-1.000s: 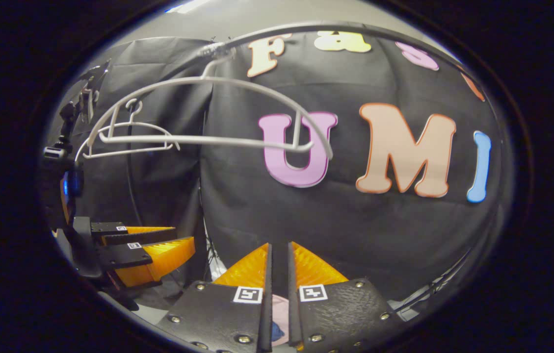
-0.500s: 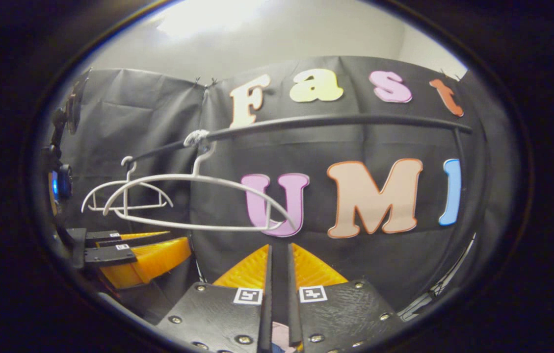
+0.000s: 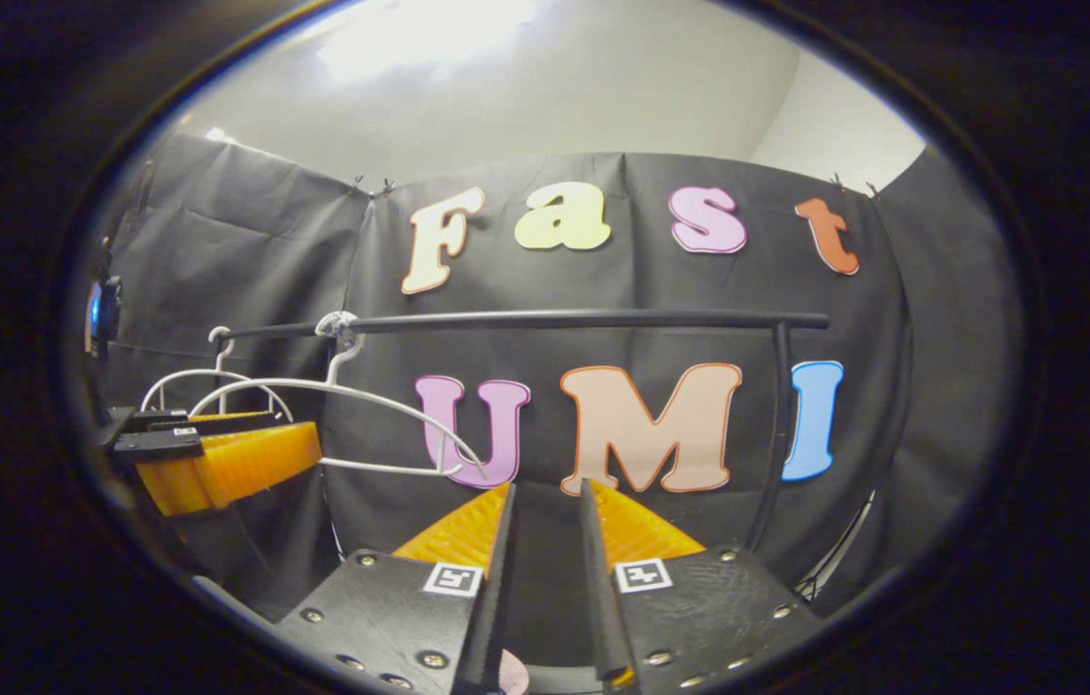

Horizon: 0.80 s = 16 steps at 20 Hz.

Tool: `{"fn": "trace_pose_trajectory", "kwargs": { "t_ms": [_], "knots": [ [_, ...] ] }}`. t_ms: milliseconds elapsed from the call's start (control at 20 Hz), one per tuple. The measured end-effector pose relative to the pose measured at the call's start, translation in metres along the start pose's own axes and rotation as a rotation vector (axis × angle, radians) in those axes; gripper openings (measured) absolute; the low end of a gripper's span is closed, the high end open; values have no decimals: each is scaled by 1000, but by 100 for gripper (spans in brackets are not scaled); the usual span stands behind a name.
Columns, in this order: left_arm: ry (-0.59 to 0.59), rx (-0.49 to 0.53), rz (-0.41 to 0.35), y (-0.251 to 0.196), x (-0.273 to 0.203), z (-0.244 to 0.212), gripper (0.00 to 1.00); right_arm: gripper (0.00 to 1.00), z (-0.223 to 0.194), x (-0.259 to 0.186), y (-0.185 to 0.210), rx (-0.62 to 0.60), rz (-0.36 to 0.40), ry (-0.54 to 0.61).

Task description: Grasp the clothes on the hanger with both hands and then place them into the laundry hamper below.

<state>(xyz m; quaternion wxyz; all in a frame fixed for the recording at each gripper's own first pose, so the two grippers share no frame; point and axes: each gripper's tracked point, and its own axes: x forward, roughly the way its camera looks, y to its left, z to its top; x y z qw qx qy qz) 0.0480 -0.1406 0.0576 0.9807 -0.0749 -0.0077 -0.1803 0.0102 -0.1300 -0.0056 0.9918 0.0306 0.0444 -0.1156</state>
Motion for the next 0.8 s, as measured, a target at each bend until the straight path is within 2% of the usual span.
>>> {"fn": "trace_pose_trajectory", "kwargs": {
  "t_ms": [50, 100, 200, 300, 350, 400, 450, 650, 700, 800],
  "knots": [
    [-2, -6, -1, -5, -1, 1, 91, 36, 5, -6, -4, -4, 1, -9],
    [-4, -10, -2, -11, -2, 1, 95, 46, 9, -10, -9, -7, -2, -16],
    [-7, -7, -2, -22, -4, 4, 95, 68, 13, -15, -18, -11, -1, -25],
    [-14, 6, 4, -30, -5, 7, 96, 80, 18, -21, -27, -14, 3, -38],
    [-20, 12, 9, -32, -4, 6, 96, 82, 21, -24, -31, -21, 6, -46],
    [-22, 15, 15, -38, -4, 6, 96, 87, 22, -25, -36, -27, 7, -50],
    [-22, 18, 21, -45, -5, 5, 96, 84, 22, -27, -40, -30, 12, -51],
    [-33, 21, 64, -64, 1, -5, 96, 84, 15, -32, -59, -35, 33, -52],
    [-36, 23, 70, -70, 4, -11, 94, 84, 12, -31, -66, -38, 31, -54],
    [-14, 25, 68, -85, 12, -30, 95, 84, 2, -35, -82, -45, 18, -53]
  ]
}}
